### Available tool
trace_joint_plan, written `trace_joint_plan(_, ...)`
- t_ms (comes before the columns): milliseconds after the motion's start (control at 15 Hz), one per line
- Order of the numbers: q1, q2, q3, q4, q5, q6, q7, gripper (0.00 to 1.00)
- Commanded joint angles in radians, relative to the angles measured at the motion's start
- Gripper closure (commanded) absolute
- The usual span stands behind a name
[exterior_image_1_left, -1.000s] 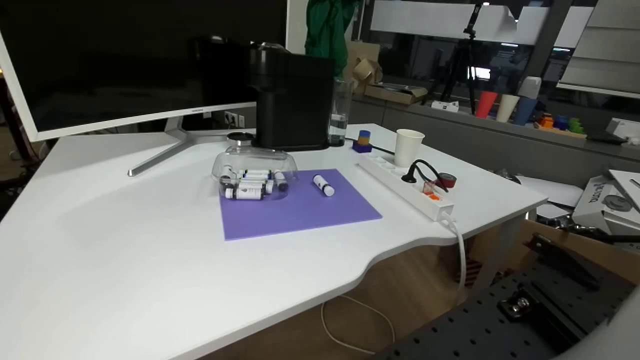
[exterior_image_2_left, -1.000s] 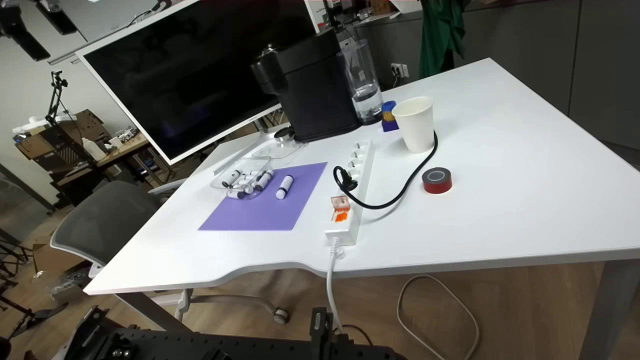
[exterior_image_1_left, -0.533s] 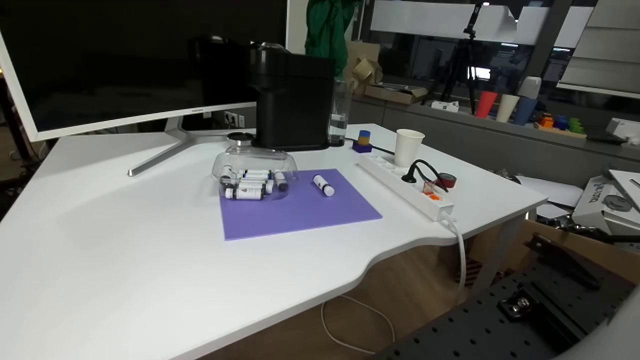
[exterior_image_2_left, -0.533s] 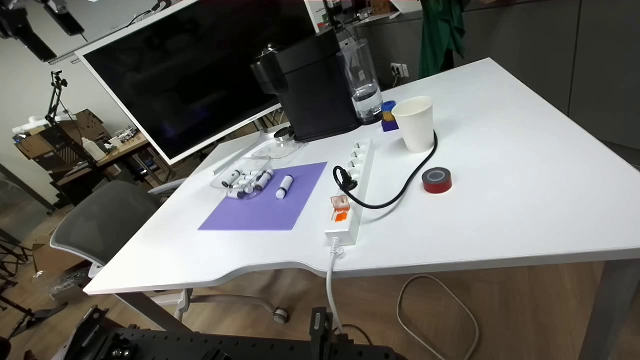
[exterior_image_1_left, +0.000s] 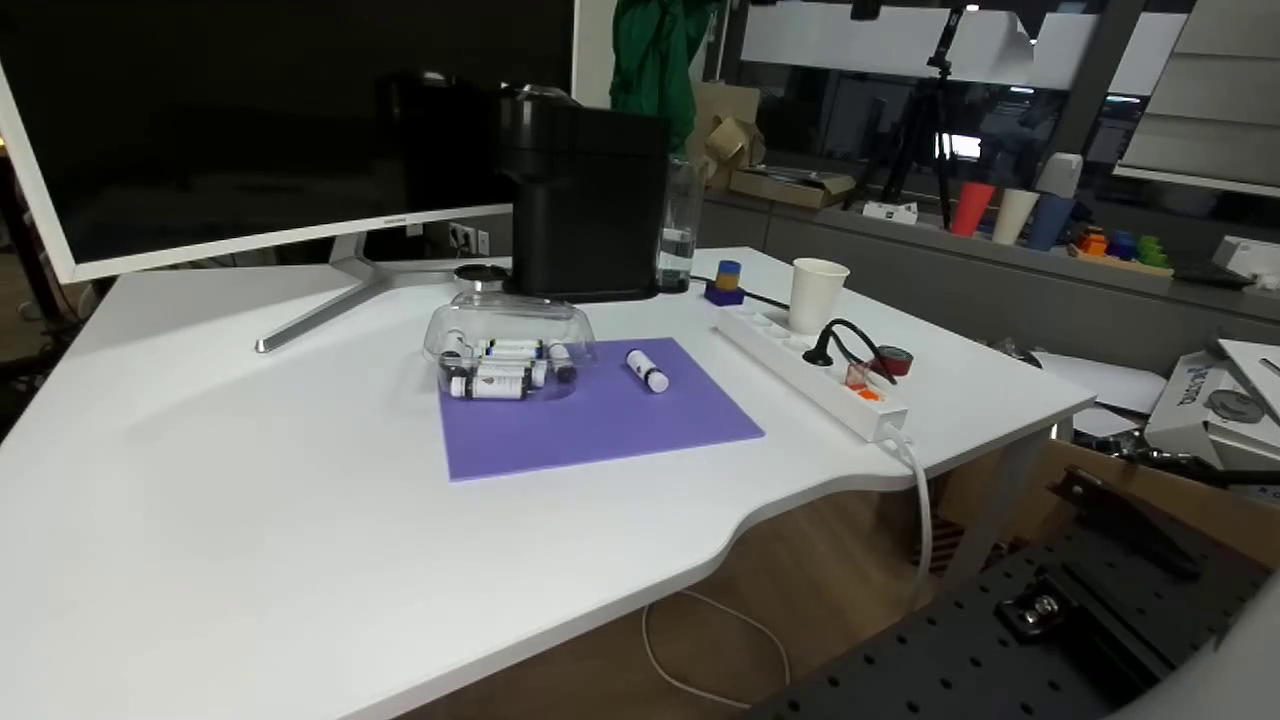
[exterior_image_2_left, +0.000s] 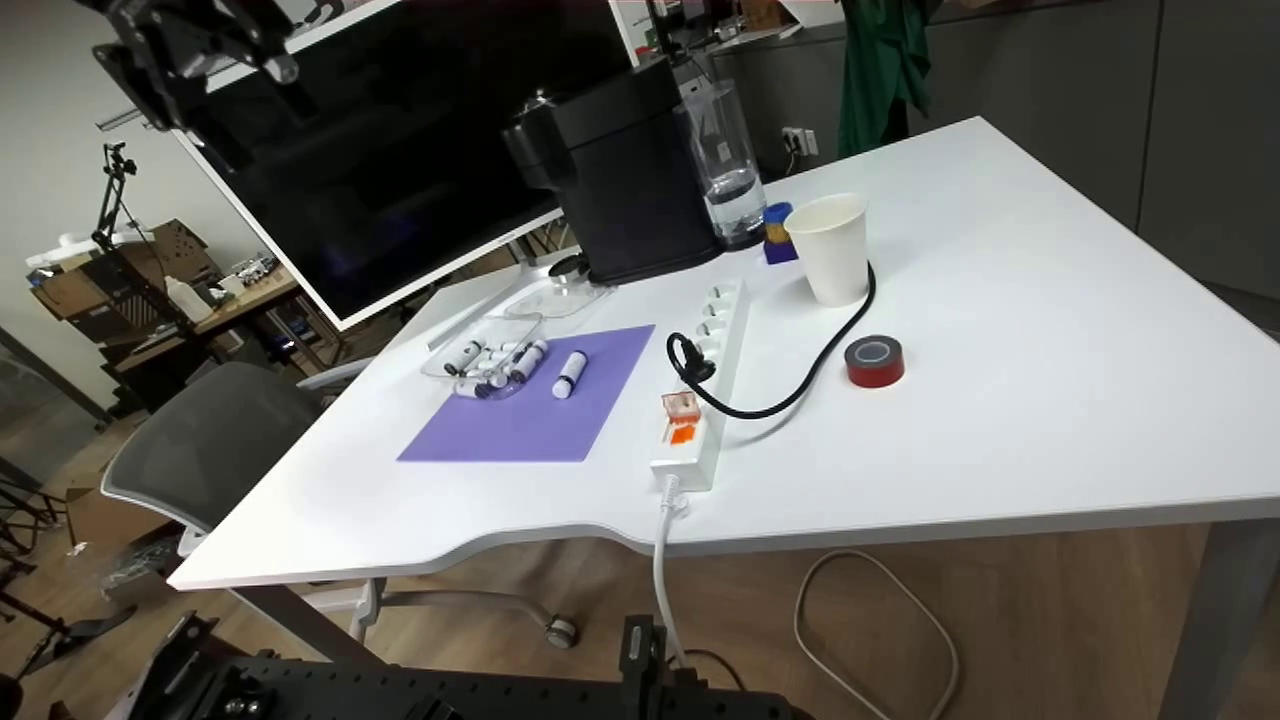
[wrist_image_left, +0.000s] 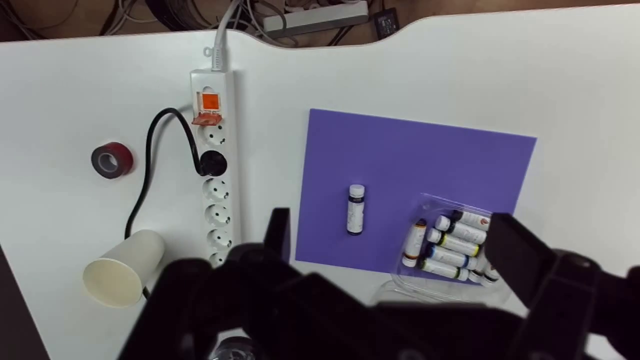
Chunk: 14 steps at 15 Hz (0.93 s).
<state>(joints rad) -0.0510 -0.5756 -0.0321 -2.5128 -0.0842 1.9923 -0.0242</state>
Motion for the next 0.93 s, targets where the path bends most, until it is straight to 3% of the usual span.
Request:
trace_joint_plan(0, -0.043, 0.044, -0.052, -0.034, -0.055, 0.079, -0.049, 0.00)
trace_joint_plan(267, -0.128, 0.148, -0.094, -0.061, -0.139, 0.203, -0.014, 0.00)
trace_joint_plan(333, -0.098, 0.101, -0.081, -0.060, -0.108, 0.162, -0.039, 0.00)
trace_joint_plan(533, -0.129, 0.154, -0.098, -0.065, -0.123, 0.203, -0.039, 0.00)
trace_joint_plan(800, -0.118, 0.180, -0.097, -0.072, -0.136, 0.250, -0.066, 0.00)
trace_joint_plan(867, -0.118, 0.211, -0.108, -0.068, -0.138, 0.268, -0.092, 0.11)
